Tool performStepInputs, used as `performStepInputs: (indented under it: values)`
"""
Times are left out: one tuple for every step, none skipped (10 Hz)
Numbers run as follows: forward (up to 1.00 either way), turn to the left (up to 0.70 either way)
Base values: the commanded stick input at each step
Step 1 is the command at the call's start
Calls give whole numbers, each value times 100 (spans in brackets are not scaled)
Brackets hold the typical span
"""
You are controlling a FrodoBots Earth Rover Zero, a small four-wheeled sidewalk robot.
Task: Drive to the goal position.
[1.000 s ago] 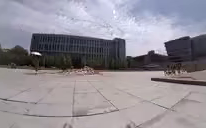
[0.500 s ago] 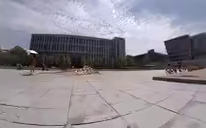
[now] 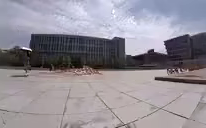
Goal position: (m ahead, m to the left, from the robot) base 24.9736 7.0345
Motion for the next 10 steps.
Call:
performStepInputs:
  values:
    - [45, 0]
    - [45, 0]
    - [45, 0]
    - [45, 0]
    - [45, 0]
    - [45, 0]
    - [45, 0]
    - [45, 0]
    - [45, 0]
    - [45, 0]
